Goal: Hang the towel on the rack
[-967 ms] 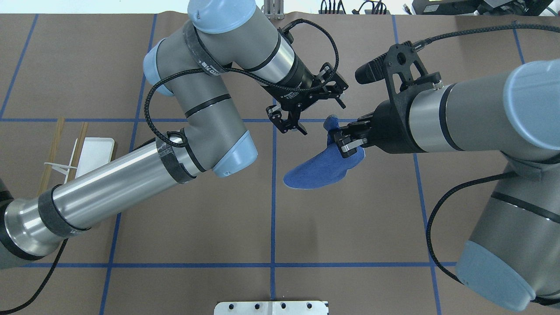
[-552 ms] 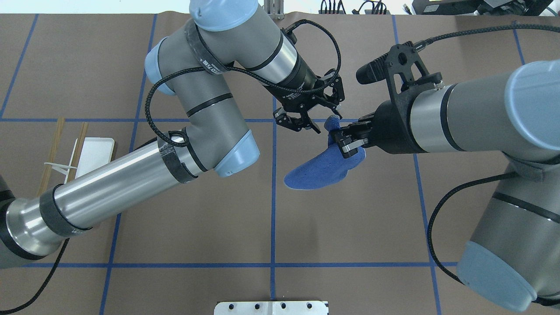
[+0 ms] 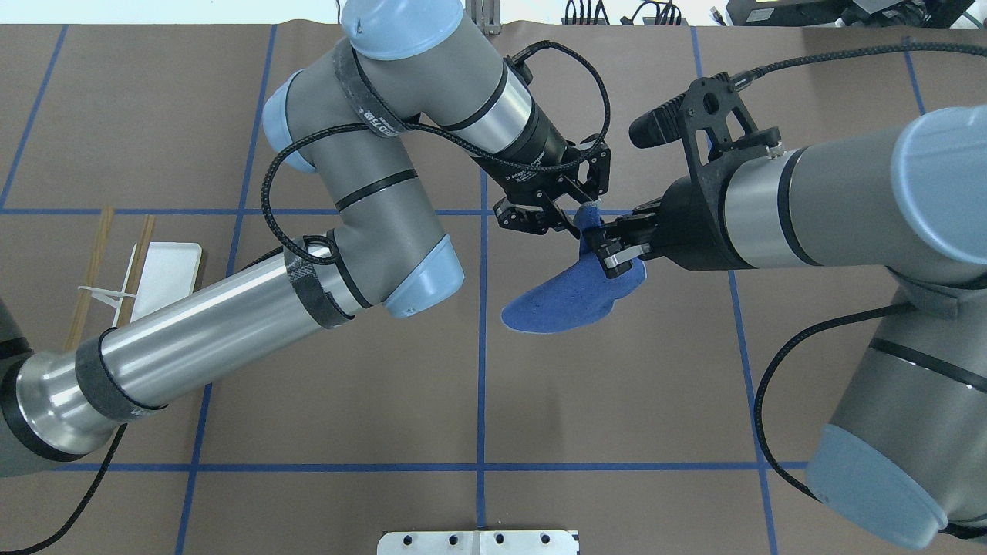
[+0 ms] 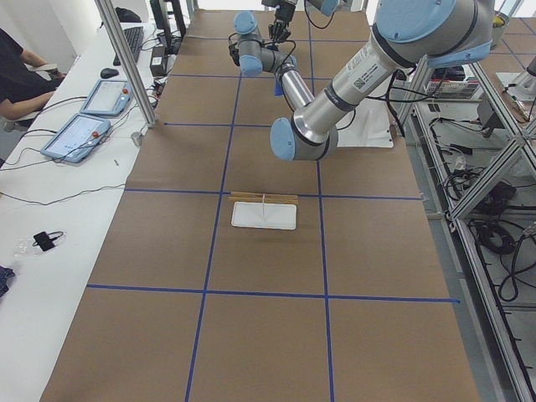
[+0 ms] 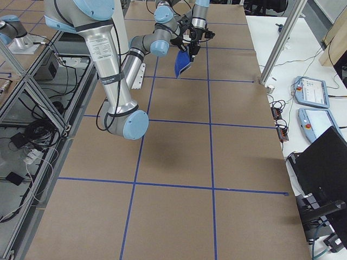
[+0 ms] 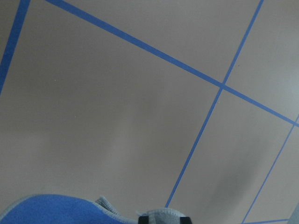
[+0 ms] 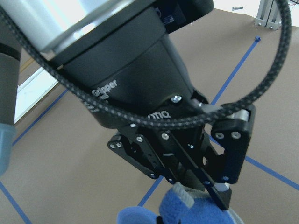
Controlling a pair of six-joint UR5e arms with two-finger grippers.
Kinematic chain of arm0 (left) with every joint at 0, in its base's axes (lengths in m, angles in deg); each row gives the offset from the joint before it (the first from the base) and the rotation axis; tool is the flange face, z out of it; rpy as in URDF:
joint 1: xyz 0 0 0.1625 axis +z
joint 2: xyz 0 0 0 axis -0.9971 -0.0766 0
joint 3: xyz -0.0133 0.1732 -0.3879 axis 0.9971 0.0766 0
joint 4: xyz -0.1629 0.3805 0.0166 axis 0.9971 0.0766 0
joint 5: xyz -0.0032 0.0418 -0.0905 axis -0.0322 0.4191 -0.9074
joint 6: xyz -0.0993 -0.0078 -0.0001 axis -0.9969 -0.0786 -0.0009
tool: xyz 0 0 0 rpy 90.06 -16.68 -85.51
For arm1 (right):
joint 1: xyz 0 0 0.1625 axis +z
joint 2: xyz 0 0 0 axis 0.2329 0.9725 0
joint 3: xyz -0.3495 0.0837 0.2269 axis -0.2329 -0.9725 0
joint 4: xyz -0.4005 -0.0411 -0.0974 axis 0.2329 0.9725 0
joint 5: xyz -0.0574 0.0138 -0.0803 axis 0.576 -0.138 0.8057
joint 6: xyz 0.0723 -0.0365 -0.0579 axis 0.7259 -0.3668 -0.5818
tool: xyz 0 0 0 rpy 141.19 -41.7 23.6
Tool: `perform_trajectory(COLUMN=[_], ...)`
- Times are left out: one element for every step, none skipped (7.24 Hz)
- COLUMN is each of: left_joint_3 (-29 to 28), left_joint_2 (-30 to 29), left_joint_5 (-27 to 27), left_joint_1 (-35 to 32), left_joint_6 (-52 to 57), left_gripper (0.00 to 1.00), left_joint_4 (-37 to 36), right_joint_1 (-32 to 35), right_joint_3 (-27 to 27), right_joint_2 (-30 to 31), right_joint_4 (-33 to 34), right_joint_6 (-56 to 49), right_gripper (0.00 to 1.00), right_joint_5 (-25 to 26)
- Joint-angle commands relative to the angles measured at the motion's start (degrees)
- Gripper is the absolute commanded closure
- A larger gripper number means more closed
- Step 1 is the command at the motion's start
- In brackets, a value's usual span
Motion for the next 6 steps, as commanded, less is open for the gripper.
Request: perform_trajectory(left_joint_3=[0.00, 0.00, 0.00, 0.00, 0.00, 0.00], left_joint_2=[-0.18, -0.61, -0.79, -0.71, -0.70, -0.62], left_joint_5=[-0.01, 0.08, 0.08, 0.08, 0.08, 0.25], left_joint_1=[0.43, 0.52, 0.52, 0.52, 0.52, 0.52], left_joint_6=[0.13, 0.04, -0.05, -0.13, -0.22, -0.05], left_gripper=[0.51, 0.51, 0.54, 0.73, 0.97, 1.00], left_joint_4=[0.12, 0.03, 0.03, 0.03, 0.03, 0.03], right_joint_1=[0.00, 0.00, 0.00, 0.09, 0.18, 0.35], right_joint_3=[0.20, 0.20, 0.20, 0.29, 0.38, 0.55], right_joint_2=[-0.07, -0.07, 0.02, 0.28, 0.45, 0.63], right_joint_4=[0.00, 0.00, 0.00, 0.00, 0.00, 0.00], right_joint_6=[0.00, 0.00, 0.00, 0.00, 0.00, 0.00], right_gripper=[1.00, 1.00, 1.00, 1.00, 1.00, 1.00], right_joint_5=[0.00, 0.09, 0.00, 0.09, 0.00, 0.00])
